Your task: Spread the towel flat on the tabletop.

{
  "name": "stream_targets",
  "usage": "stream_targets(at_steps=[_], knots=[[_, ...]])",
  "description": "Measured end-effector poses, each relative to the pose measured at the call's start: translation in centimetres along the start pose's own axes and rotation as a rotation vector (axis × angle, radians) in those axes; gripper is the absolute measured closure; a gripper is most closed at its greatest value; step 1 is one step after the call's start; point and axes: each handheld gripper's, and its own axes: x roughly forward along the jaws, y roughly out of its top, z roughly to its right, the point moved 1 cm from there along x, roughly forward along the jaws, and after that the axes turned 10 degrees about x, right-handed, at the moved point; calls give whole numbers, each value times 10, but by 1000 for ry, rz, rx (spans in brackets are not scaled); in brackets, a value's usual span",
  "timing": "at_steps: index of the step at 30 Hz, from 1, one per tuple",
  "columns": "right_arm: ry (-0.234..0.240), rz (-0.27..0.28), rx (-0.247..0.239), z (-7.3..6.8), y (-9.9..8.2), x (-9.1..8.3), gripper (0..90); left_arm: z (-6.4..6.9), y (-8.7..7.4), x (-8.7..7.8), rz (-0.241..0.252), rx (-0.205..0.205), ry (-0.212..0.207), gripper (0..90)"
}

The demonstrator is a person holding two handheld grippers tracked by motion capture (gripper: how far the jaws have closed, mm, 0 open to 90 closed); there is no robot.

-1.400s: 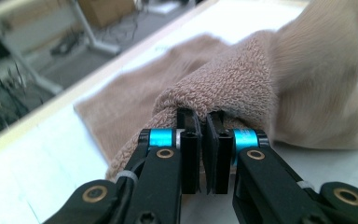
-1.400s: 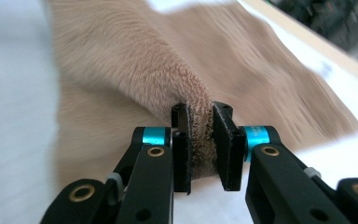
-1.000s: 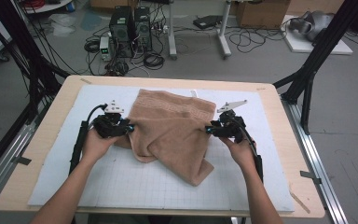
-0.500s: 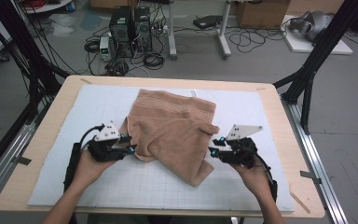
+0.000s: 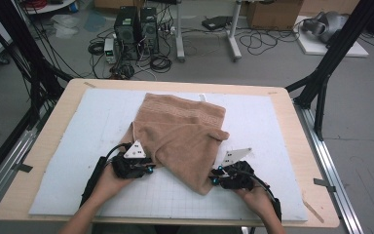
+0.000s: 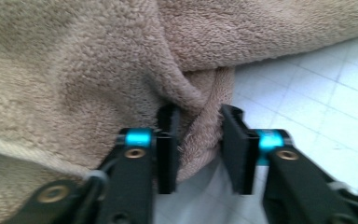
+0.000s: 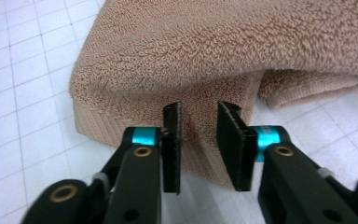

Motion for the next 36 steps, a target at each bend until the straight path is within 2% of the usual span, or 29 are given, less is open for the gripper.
stream_targets(at_steps=[1,4,6,10,14,20,22,24,26,27,28,29,31,33,36], knots=[[11,-6,-2,-1,1,0,829,0,0,0,-2,0,1,815],[5,-14,-18,-5,4,1,848,1,1,-3,0,12,7,841],[22,5,-18,-7,5,-2,850,4,3,-11,17,19,13,848],[20,34,-39,-16,8,-14,851,6,3,-38,68,36,39,854],[18,90,-54,-23,11,-34,851,4,3,-70,133,25,67,855],[-1,153,-89,-39,18,-63,852,9,16,-115,221,66,112,856],[-15,156,-98,-42,18,-69,852,8,16,-126,225,76,126,855],[-30,137,-93,-39,16,-70,852,3,10,-128,196,67,138,855],[-27,115,-79,-35,13,-66,838,-4,-1,-121,163,29,115,848],[-5,123,-60,-34,12,-64,798,-6,-6,-117,145,5,109,822],[8,127,-52,-33,12,-62,778,-9,-11,-113,137,-17,111,752],[14,132,-51,-34,13,-61,754,-11,-15,-111,148,-38,98,700],[25,141,-64,-35,16,-58,706,-12,-20,-108,170,-69,86,653],[33,130,-71,-35,21,-52,697,-11,-21,-103,173,-68,66,644],[27,86,-88,-31,27,-36,679,-10,-23,-86,135,-52,45,644]])
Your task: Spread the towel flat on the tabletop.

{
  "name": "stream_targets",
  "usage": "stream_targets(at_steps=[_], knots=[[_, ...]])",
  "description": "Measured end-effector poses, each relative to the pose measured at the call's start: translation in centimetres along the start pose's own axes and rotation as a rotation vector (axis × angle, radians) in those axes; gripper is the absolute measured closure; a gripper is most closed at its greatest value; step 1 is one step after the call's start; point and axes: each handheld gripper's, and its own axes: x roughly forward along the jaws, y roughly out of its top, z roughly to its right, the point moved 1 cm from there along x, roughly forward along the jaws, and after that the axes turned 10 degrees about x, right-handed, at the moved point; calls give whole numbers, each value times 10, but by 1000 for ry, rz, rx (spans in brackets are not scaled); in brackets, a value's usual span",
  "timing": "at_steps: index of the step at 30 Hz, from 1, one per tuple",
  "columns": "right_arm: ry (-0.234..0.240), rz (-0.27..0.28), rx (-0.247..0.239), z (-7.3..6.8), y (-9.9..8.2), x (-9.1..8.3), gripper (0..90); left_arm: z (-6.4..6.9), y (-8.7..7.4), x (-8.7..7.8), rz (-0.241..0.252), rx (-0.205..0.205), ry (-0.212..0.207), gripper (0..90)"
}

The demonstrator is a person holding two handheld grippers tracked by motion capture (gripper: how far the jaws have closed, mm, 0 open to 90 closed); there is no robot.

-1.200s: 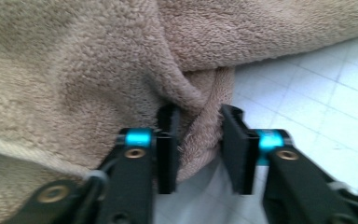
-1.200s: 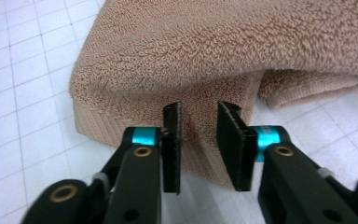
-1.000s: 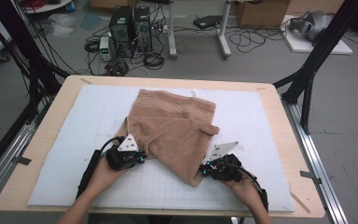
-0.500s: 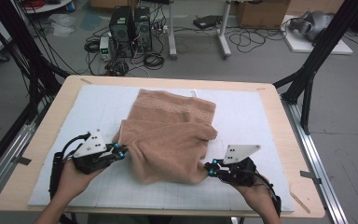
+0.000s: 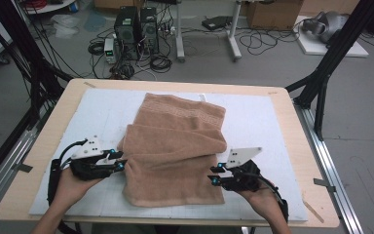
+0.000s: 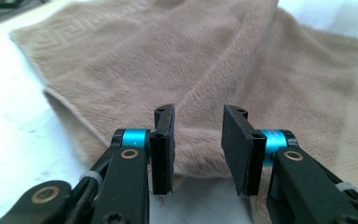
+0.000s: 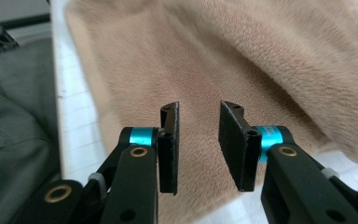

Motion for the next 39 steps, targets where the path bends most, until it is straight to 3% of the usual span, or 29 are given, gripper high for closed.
stream_targets(at_steps=[3,5,9,12,15,17,19,22,28,30,32,34,37,39], knots=[[-7,-52,-4,7,-2,21,640,2,-8,17,-16,-12,-35,638],[-9,-74,17,13,-6,32,622,3,-10,29,-75,-1,-49,626],[-30,-126,45,24,-14,50,615,5,-10,49,-132,20,-77,616],[-19,-90,83,27,-17,50,657,7,-8,56,-148,55,-53,649],[-4,-89,88,26,-18,50,806,7,-8,54,-155,51,-40,764],[1,-99,72,24,-17,50,843,8,-8,51,-162,48,-47,856],[6,-107,51,21,-15,48,850,11,-7,45,-146,62,-36,882],[33,-82,62,16,-17,40,851,16,-5,35,-116,84,-23,889],[57,-39,35,-5,-20,14,851,22,-5,13,-74,85,-20,894],[79,-37,21,-14,-20,5,842,26,-5,3,-51,84,-16,893],[82,-30,-9,-22,-18,-3,775,29,-5,-4,-26,84,-17,883],[70,-35,-11,-25,-15,-8,718,30,-5,-6,-27,85,-19,810],[14,-49,-25,-20,-10,-8,677,27,-7,0,-38,70,-52,703],[-4,-50,-4,-11,-9,-4,673,24,-9,10,-51,53,-74,652]])
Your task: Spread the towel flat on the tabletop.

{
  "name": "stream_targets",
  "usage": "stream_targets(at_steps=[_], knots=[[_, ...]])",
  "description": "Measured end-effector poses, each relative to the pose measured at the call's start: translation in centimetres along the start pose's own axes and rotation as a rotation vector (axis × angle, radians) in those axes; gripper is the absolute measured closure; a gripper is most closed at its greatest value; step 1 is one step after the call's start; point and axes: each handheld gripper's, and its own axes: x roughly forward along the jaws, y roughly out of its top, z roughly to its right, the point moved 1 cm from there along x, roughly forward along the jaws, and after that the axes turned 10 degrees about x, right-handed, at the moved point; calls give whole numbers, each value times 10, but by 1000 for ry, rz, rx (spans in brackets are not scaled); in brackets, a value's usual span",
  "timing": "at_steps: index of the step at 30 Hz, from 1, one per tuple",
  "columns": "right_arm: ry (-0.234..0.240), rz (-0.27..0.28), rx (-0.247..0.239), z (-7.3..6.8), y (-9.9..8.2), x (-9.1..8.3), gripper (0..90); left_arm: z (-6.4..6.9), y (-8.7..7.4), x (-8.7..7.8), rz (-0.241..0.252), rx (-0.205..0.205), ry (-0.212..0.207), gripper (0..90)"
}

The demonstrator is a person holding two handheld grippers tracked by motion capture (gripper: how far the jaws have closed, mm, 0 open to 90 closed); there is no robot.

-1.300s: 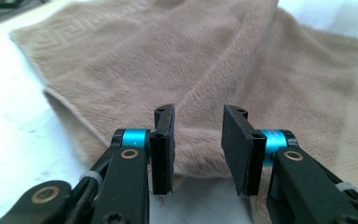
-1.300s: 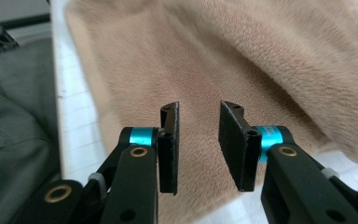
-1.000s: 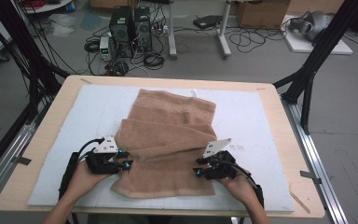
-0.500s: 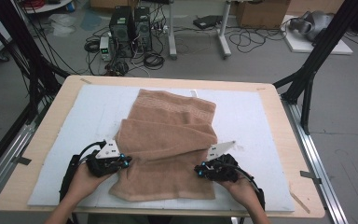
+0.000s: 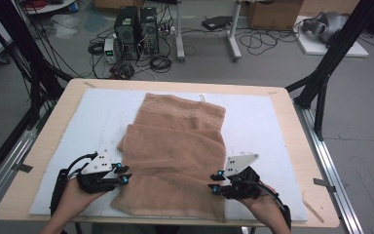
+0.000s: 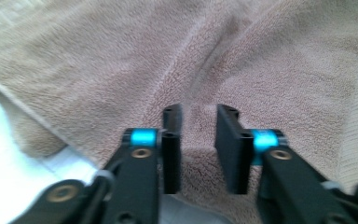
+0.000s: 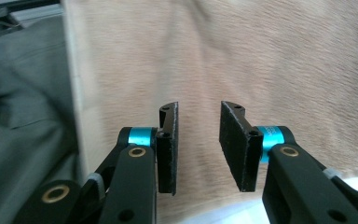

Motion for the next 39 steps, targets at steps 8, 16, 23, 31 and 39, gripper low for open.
stream_targets(at_steps=[8,16,23,31,39], knots=[[6,-45,76,24,-8,37,649,-5,-8,32,-83,-25,-46,613],[20,-38,94,25,-15,48,804,2,-9,30,-78,0,-17,850],[3,-32,76,22,-14,45,855,8,-8,23,-66,25,-9,863],[18,3,30,-2,-12,26,860,31,-7,-9,-19,56,0,863],[71,20,-28,-44,-12,2,857,72,-2,-46,25,111,-39,860]])
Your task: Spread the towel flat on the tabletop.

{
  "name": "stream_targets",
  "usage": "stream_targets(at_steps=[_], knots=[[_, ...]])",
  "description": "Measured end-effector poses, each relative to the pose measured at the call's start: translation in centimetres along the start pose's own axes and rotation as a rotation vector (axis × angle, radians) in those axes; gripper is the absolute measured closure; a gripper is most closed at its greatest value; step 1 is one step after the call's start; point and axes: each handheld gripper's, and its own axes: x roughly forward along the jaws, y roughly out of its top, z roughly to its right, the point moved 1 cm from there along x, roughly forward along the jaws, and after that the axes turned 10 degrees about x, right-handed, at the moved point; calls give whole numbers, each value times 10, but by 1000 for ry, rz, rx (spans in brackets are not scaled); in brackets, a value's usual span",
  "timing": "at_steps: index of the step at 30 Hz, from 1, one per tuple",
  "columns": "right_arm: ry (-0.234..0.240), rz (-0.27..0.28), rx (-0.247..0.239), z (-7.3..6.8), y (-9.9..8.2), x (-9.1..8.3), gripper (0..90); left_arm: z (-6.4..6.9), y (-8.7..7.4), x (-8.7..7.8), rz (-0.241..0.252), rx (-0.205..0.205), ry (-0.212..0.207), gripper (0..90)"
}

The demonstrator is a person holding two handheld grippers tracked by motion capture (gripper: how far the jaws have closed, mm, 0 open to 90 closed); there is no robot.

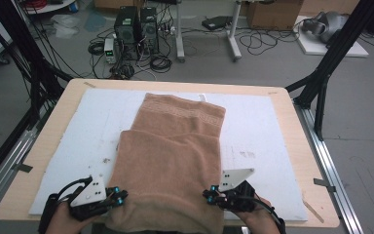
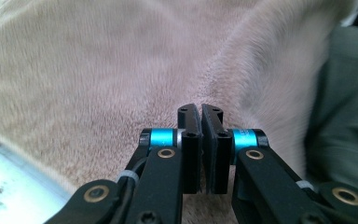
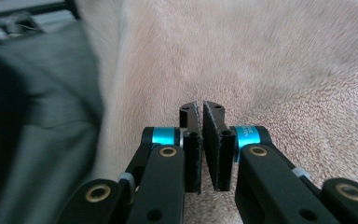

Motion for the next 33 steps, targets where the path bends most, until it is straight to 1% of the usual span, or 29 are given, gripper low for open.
stream_targets(at_steps=[1,2,3,4,5,7,8,10,12,13,14,15,16,17,18,19,20,21,22,23,24,25,28,31,33], knots=[[7,1,-18,-5,0,-2,851,5,1,-2,-8,11,-3,853],[11,4,-28,-9,0,-5,823,8,1,-3,-10,17,-2,824],[8,11,-27,-10,2,-8,797,8,1,-3,-15,20,-7,764],[3,17,-24,-9,3,-9,780,6,2,-3,-19,20,-7,732],[-2,21,-18,-7,5,-10,766,3,2,-3,-16,13,5,717],[-21,29,0,2,9,-10,738,-9,0,1,-3,-7,26,684],[-30,34,6,8,11,-8,714,-15,-1,4,-1,-10,38,669],[-48,17,15,20,14,-1,669,-28,-3,13,-5,-15,58,643],[-66,-2,19,35,16,10,610,-40,-7,25,-7,-35,62,634],[-72,-6,36,42,16,16,585,-46,-9,32,-7,-39,71,626],[-70,-8,71,50,15,21,563,-51,-10,38,-14,-41,80,614],[-68,-8,94,58,14,26,548,-57,-12,44,-17,-53,80,595],[-65,-14,120,65,13,32,548,-61,-14,50,-31,-60,78,577],[-70,-22,133,71,11,36,549,-65,-16,56,-47,-64,74,567],[-81,-37,131,75,10,40,558,-68,-18,61,-60,-71,71,561],[-87,-53,130,77,9,43,584,-70,-19,65,-75,-79,63,561],[-88,-73,132,79,8,46,627,-71,-21,70,-92,-89,44,564],[-88,-71,125,79,6,49,670,-73,-23,70,-75,-103,27,581],[-85,-57,118,79,5,50,713,-73,-24,71,-62,-114,17,623],[-88,-58,120,79,5,49,743,-73,-25,71,-56,-114,14,659],[-84,-52,121,79,4,49,788,-73,-26,70,-45,-118,10,724],[-72,-52,132,80,4,49,824,-72,-27,70,-40,-119,12,770],[-66,-47,127,79,3,49,854,-65,-25,70,-43,-83,37,837],[-61,-43,124,78,3,48,858,-64,-23,69,-59,-77,40,854],[-53,-39,121,74,3,45,859,-62,-23,67,-61,-75,33,858]])
